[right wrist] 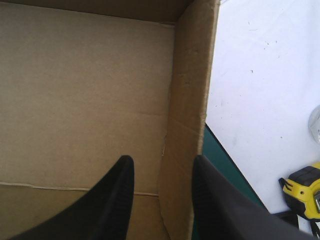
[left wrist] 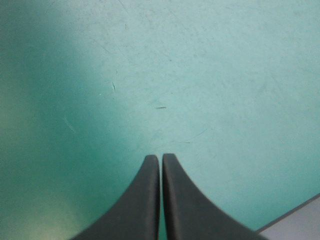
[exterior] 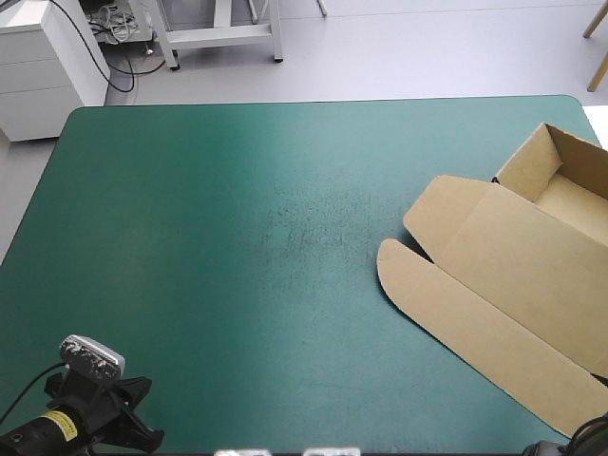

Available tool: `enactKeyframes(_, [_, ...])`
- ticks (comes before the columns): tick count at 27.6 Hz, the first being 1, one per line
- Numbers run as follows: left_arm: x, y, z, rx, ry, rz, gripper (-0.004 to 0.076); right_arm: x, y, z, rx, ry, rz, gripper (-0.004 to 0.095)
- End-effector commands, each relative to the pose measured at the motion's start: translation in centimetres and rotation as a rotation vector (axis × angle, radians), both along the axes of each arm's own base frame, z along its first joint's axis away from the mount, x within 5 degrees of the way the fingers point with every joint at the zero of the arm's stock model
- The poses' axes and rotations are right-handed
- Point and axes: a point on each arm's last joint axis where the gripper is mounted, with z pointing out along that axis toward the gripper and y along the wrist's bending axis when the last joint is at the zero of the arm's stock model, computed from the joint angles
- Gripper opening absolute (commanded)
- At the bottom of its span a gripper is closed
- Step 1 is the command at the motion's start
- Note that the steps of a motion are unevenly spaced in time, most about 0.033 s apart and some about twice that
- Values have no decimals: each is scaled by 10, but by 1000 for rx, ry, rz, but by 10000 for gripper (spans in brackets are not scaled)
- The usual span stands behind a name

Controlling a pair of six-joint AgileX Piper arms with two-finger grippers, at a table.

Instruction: Fold the box

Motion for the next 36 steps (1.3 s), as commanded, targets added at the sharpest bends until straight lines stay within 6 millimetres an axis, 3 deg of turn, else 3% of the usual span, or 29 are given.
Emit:
enactKeyframes(1, [4, -2, 10, -37, -48, 3, -8, -15, 8, 42, -103, -88, 48, 361])
enactKeyframes(7, [4, -2, 10, -37, -48, 3, -8, -23, 18, 60, -105, -146, 62, 319])
enactKeyframes(13, [4, -2, 10, -37, -48, 3, -8, -35, 41, 78, -66, -236, 181, -21])
enactKeyframes(18, [4, -3, 10, -43, -45, 7, -8, -57, 58, 86, -59, -264, 172, -8])
enactKeyframes(29, [4, -3, 10, -43, -45, 6, -8, -121, 108, 77, -28, -318, 185, -12])
enactKeyframes(31, [4, -3, 10, -42, -46, 6, -8, -131, 121, 74, -40, -338, 206, -12])
enactKeyframes(36, [4, -2, 10, -37, -47, 6, -8, -172, 183, 50, -66, -384, 442, -16])
